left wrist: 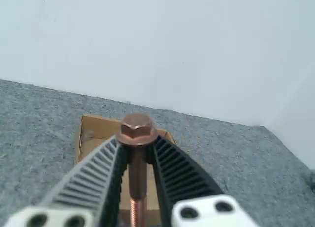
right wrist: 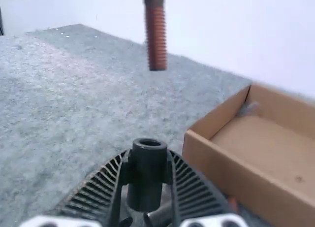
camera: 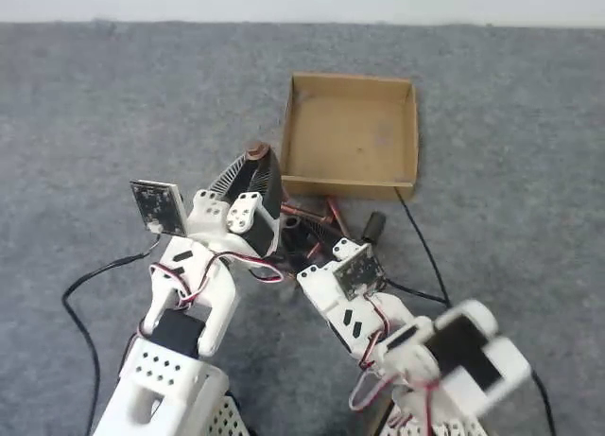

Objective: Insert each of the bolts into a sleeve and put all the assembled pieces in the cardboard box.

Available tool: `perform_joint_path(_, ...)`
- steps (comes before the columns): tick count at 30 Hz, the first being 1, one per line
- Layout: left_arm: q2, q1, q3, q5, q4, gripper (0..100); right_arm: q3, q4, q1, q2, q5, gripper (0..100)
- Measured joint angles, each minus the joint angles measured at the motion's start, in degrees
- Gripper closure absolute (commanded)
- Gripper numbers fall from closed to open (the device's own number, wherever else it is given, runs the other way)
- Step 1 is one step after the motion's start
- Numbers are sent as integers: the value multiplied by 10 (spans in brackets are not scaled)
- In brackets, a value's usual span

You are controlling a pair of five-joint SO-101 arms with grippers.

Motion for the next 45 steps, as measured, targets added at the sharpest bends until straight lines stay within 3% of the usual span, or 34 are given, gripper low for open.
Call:
perform_joint_path(5,0,0,0,0,0,988,-9,-156,0,122,23,992)
perform_joint_path(9,0,0,3,0,0,988,-4,-205,0,135,31,992)
perform_joint_path(35,-4,8,45,-3,-1,988,24,-198,-1,81,20,992)
perform_joint_path(41,-4,24,49,-28,-1,988,25,-162,-29,81,19,992)
perform_joint_path(45,-4,26,82,-47,-51,988,25,-162,-29,81,19,992)
